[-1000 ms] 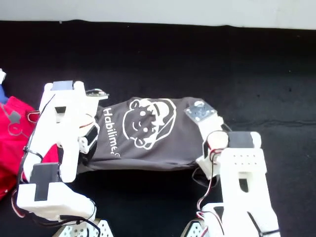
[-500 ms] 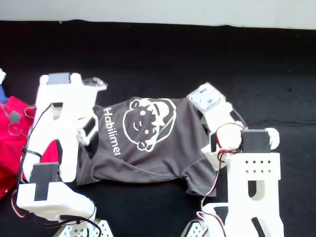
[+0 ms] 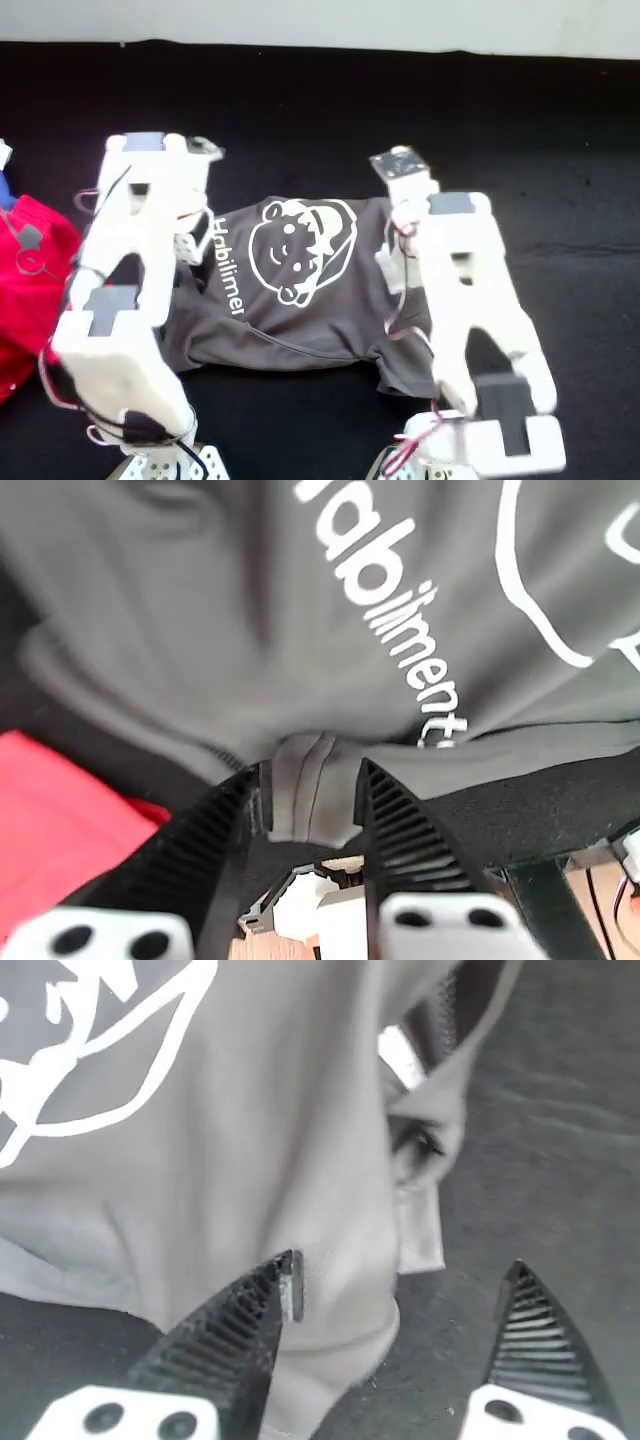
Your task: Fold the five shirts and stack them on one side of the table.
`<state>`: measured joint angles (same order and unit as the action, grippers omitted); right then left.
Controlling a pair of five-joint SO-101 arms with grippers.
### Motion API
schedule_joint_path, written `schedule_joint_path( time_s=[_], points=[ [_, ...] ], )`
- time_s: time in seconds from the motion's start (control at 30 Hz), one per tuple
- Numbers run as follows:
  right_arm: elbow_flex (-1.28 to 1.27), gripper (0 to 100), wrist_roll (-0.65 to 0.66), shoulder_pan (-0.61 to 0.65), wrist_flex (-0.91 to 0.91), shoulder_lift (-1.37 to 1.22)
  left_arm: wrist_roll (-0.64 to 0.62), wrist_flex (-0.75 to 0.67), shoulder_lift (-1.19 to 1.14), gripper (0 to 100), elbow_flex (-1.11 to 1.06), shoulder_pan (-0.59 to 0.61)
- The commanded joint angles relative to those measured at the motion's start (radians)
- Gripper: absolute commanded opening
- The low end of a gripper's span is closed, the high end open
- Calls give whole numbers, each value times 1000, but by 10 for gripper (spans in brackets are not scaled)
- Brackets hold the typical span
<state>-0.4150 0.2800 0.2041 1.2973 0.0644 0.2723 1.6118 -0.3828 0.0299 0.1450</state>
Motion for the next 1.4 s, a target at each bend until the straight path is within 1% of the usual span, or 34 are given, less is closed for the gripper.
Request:
schedule_joint_path(
  time_s=[0.0,0.13,0.17,0.2,0.27,0.3,0.33,0.37,0.4,0.43,0.6,0.73,0.87,0.93,0.97,1.07,1.13,1.23,1.37],
  points=[
    [107,300,-12,18,-13,-133,-9,-6,-113,144,107,-21],
    [205,289,-9,18,-15,-275,-9,0,-243,143,237,-15],
    [232,261,-9,18,-15,-308,-9,2,-269,139,269,-15],
    [259,211,-9,18,-15,-335,-9,6,-292,119,300,-16],
    [325,55,-9,18,-15,-389,-14,34,-334,24,371,-19],
    [363,0,-9,15,-15,-414,-34,51,-355,1,412,-21],
    [398,26,-9,13,-13,-435,-61,66,-372,21,453,-21],
    [435,34,-9,12,-13,-453,-80,75,-389,11,496,-19],
    [478,14,-8,10,-13,-470,-92,81,-404,6,542,-19],
    [529,2,-8,10,-13,-486,-94,84,-420,11,590,-19],
    [808,5,-6,-10,-13,-542,-95,86,-467,10,808,-19],
    [1043,5,-6,-56,-13,-601,-97,89,-469,9,946,-16],
    [1190,6,-9,-105,13,-668,-97,153,-469,9,1073,-18],
    [1222,23,-8,-110,79,-696,-95,157,-467,11,1073,-16],
    [1230,57,-8,-110,117,-702,-95,158,-467,16,1072,-13],
    [1248,206,-6,-110,231,-708,-94,158,-461,55,1012,-15],
    [1279,272,-6,-110,286,-708,-94,158,-433,93,954,-21],
    [1353,268,-6,-110,366,-708,-95,158,-352,129,871,-31],
    [1458,262,-9,-107,460,-708,-94,155,-246,131,733,-54]
  ],
)
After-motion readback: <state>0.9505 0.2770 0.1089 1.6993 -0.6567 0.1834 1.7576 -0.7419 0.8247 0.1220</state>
